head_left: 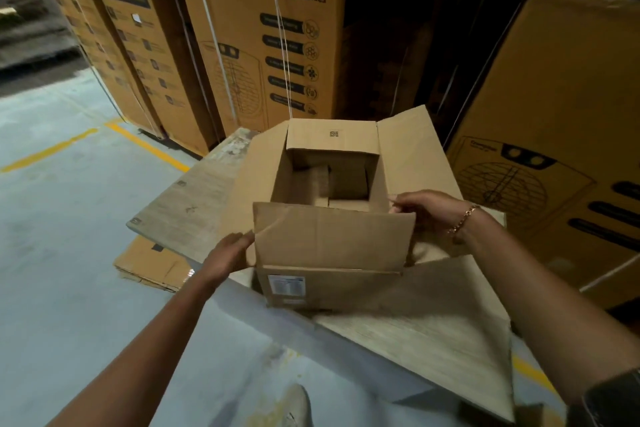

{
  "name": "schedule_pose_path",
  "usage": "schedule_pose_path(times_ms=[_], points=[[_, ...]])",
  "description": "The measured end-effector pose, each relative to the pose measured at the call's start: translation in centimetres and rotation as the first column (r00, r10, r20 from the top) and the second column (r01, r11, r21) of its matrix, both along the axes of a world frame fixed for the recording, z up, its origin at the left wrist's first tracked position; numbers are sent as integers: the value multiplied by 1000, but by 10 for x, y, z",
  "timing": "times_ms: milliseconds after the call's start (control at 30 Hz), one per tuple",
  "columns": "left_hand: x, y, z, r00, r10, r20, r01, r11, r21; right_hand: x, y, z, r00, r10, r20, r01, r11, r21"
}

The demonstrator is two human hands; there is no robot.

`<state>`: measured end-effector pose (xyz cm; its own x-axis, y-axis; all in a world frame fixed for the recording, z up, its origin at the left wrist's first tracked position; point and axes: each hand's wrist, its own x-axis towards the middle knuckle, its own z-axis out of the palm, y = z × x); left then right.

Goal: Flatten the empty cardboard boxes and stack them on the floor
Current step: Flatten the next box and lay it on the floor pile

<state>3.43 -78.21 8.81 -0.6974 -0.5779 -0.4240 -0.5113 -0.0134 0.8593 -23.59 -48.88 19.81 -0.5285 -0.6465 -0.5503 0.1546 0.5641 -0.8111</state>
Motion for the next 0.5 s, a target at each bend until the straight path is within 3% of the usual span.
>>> schedule_pose_path(times_ms=[67, 167, 267, 300, 400, 500], points=[[-1, 4, 22, 978, -208, 12, 208, 977, -43, 0, 25, -12, 981, 150, -120, -140, 986, 88], [-1, -1, 31, 835, -498, 234, 521, 852, -45, 15, 50, -43, 891, 348, -292, -259, 917, 303], [-8, 10, 17, 670, -547, 502, 689, 710, -146, 39, 55, -70, 802, 421, -423, -215, 865, 453], [-11, 19, 9, 666, -514, 540, 704, 673, -227, 46, 52, -77, 791, 411, -453, -178, 863, 473], [-15, 44, -11, 797, -355, 488, 583, 663, -470, 60, 40, -94, 799, 364, -478, -110, 871, 479], [-13, 47, -20, 867, -308, 391, 484, 704, -519, 71, 31, -113, 779, 238, -579, 32, 908, 417]])
